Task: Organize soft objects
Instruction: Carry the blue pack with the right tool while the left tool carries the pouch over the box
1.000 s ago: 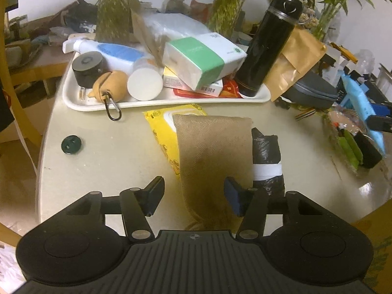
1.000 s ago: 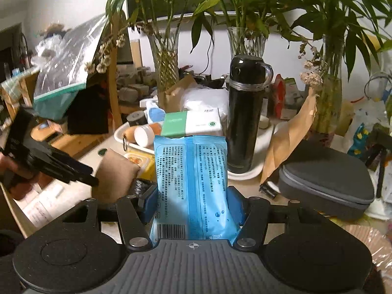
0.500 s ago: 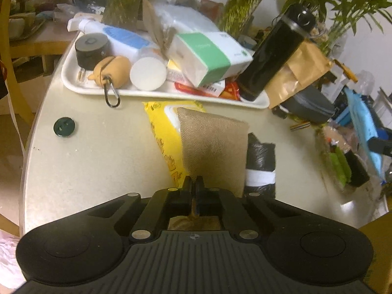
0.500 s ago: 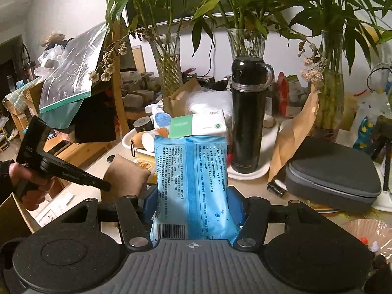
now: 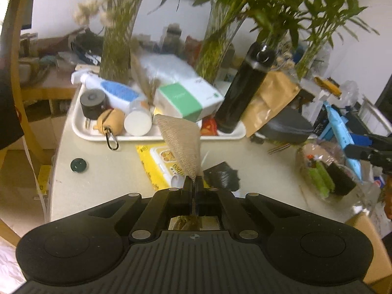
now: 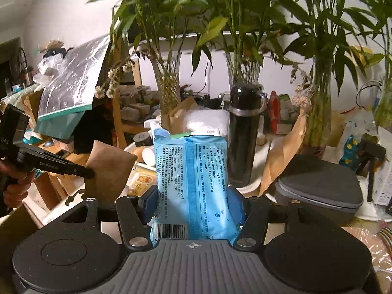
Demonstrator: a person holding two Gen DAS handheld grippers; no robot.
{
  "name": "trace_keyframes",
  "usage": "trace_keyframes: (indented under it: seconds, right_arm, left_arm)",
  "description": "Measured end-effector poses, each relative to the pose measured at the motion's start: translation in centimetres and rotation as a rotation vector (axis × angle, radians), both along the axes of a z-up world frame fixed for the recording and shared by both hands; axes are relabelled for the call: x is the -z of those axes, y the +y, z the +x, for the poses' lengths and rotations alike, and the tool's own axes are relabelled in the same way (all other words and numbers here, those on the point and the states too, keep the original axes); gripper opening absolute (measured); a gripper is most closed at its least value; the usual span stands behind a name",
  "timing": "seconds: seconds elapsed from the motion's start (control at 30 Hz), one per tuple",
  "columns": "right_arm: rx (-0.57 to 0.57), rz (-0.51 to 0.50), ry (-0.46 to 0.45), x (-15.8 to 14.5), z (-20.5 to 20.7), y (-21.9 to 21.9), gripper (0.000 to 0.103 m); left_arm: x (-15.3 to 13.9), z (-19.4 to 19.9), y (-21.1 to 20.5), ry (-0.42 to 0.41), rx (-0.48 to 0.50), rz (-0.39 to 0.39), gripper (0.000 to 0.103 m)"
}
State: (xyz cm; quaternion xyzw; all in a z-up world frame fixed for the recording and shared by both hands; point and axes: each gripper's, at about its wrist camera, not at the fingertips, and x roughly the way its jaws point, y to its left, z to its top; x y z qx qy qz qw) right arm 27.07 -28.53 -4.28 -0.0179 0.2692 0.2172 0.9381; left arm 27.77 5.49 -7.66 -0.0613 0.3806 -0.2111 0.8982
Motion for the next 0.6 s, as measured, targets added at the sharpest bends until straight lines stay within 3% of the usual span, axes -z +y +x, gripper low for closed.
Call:
trace_keyframes:
  seconds: [0.23, 0.6]
  right_arm:
    - [-0.004, -0.068, -0.031, -2.9, -3.7, 1.1, 0.062]
    - [-0.012, -0.094, -0.06, -4.9, -8.5, 2.7, 0.062]
  left_arm:
    - [-5.0, -3.2, 0.3, -0.095, -0.02, 0.006, 0.001]
    - [-12.1, -10.1, -1.3, -0.197, 0.06, 0.032, 0.001]
